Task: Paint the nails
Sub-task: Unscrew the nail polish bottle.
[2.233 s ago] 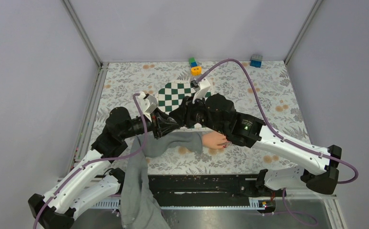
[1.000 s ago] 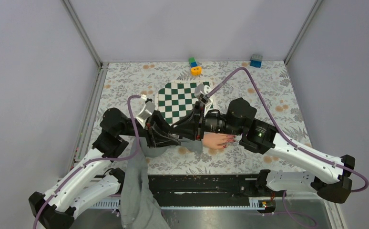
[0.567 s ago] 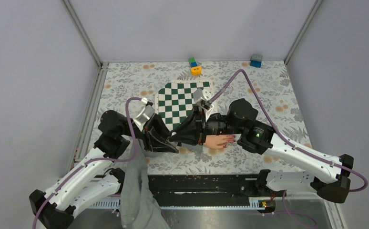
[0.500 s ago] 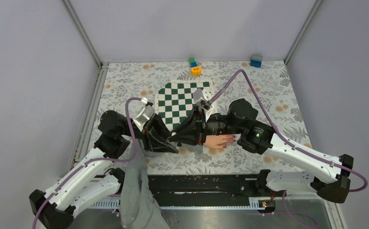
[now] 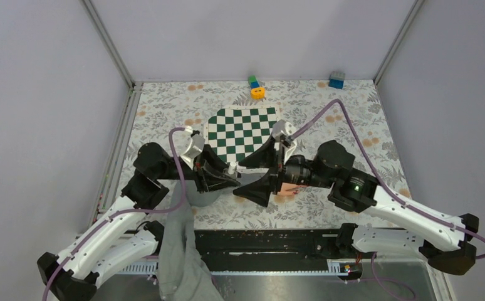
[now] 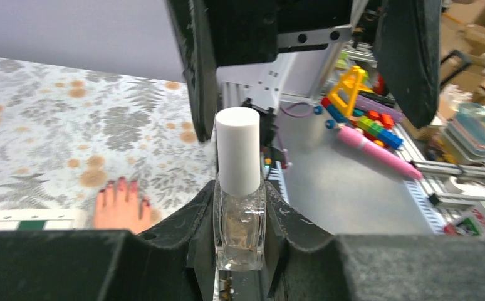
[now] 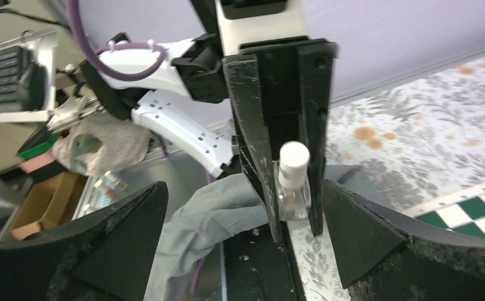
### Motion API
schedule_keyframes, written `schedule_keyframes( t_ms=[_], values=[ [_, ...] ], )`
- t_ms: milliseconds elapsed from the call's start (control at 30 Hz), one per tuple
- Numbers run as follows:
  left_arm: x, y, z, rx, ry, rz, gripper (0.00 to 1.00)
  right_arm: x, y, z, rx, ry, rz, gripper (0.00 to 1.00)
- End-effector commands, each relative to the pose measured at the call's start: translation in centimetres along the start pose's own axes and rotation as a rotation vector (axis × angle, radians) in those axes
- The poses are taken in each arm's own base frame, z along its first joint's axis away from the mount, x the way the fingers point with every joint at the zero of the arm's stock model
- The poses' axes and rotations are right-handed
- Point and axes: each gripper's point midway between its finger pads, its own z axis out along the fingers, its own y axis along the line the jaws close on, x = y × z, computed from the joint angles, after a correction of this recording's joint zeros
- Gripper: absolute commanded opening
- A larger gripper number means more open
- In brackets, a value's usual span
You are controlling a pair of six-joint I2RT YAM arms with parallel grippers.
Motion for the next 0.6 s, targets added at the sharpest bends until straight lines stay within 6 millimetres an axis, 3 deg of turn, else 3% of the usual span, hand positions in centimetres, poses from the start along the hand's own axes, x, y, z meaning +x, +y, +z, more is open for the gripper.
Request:
schedule_keyframes(
  t_ms=[0,233,367,567],
  values=[
    [-2.1,1.6,-0.6,-0.147,-0.059,0.134,0.00,-1.4,-2.8,-2.3,0.198,-0.064,-0.043,1.00],
    [-3.0,4.1,-2.2,-0.359,-0.113,0.178,0.00,-1.4,-5.3,-3.9,0.360,-0.092,-0.016,0.99],
    [-3.2,5.6,-3.2,-0.471,-0.128,0.178,0.00,-1.9,-7.4,-4.6,0.500,-0.132,0.045,0.94],
    [-2.7,6.8,-3.3,-0.521,-0.099,0.138,0.00,-2.2,-8.0,-3.8,0.541,-0.131,0.131,0.84]
  ],
)
